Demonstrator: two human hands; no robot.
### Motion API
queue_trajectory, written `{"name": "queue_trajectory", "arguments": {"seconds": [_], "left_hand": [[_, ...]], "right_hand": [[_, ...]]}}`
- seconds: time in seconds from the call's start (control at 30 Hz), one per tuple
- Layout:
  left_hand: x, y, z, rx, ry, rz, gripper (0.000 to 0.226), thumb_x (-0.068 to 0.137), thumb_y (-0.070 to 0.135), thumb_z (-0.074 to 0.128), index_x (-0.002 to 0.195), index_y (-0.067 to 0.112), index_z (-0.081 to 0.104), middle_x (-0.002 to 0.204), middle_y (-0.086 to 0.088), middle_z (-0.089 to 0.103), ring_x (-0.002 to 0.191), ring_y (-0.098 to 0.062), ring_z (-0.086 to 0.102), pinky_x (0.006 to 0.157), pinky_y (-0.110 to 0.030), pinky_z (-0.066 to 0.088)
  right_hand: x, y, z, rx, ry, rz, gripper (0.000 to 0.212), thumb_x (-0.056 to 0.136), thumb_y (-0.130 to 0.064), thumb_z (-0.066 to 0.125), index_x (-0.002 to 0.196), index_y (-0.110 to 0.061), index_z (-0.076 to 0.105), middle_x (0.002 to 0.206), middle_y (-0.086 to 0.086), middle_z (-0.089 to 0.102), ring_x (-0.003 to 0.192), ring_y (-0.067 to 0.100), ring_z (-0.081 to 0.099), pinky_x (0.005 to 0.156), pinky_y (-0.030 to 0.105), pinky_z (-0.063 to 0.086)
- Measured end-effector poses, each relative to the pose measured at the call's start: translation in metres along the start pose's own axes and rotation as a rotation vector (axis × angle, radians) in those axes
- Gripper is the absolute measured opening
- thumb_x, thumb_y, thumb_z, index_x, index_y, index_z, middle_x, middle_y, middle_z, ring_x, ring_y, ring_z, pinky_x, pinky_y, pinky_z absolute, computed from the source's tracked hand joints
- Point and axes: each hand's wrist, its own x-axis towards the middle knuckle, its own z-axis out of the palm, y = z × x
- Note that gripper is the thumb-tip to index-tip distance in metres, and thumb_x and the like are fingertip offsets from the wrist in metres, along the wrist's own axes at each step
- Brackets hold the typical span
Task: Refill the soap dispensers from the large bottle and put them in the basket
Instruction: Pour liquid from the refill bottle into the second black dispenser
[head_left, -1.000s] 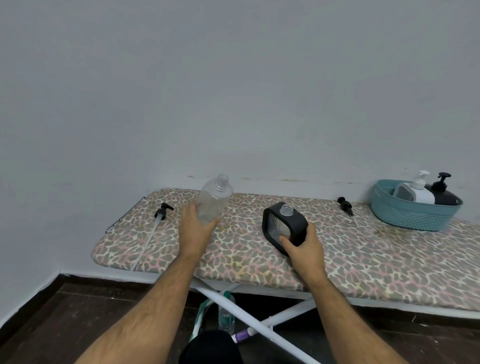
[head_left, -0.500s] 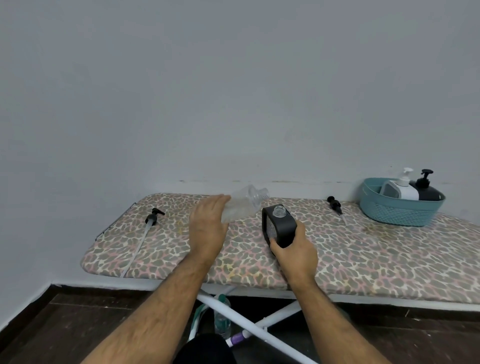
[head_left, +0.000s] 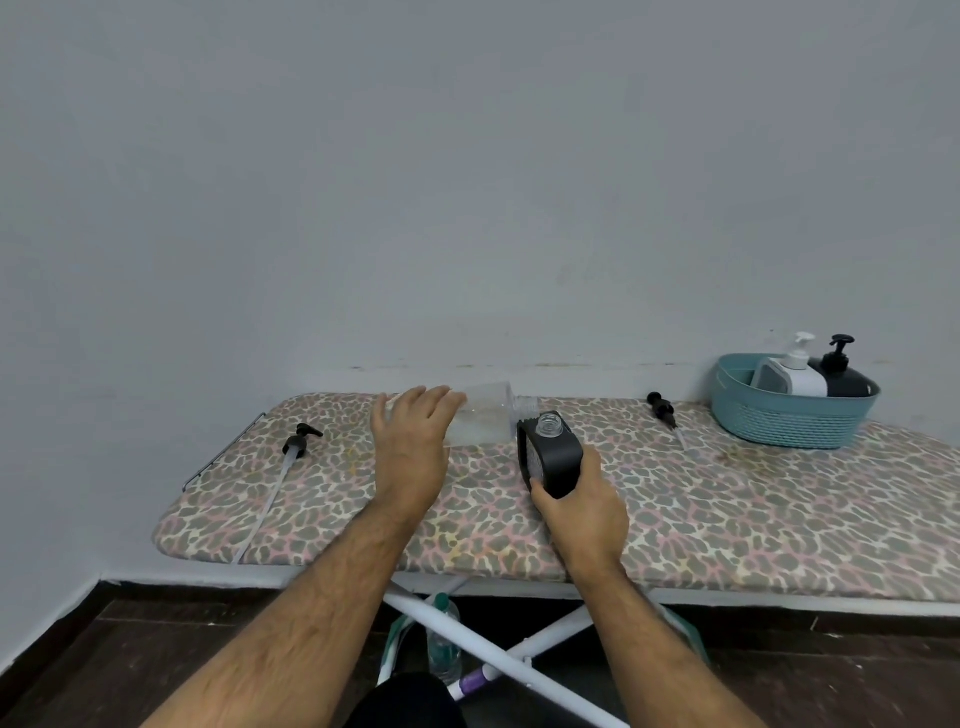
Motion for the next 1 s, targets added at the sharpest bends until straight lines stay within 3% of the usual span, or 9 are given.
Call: {"name": "queue_trajectory", "arguments": {"seconds": [0.23,1.0], "left_hand": [[0.005,0.003,-0.002,0.045,-0.036,0.013,0.083,0.057,-0.008,0.083,0.125,0.031,0.058,0.129,0.007,0.061,0.124,-0.024,0.053,0.114,-0.061,0.018],[0.015,0.008,-0.014,0.084,-0.044,0.055,0.080,0.058,-0.018,0.071,0.123,0.028,0.061,0.127,0.003,0.063,0.124,-0.028,0.053,0.113,-0.063,0.014]], "right_hand": [[0.000,0.001,0.001,0.013,-0.014,-0.002,0.056,0.081,-0.047,0.073,0.127,-0.028,0.049,0.096,-0.008,0.071,0.072,0.011,0.053,0.062,0.025,0.039],[0.002,0.004,0.004,0.003,-0.010,-0.003,0.059,0.081,-0.051,0.071,0.130,-0.031,0.046,0.095,-0.011,0.071,0.073,0.009,0.057,0.063,0.026,0.046]]}}
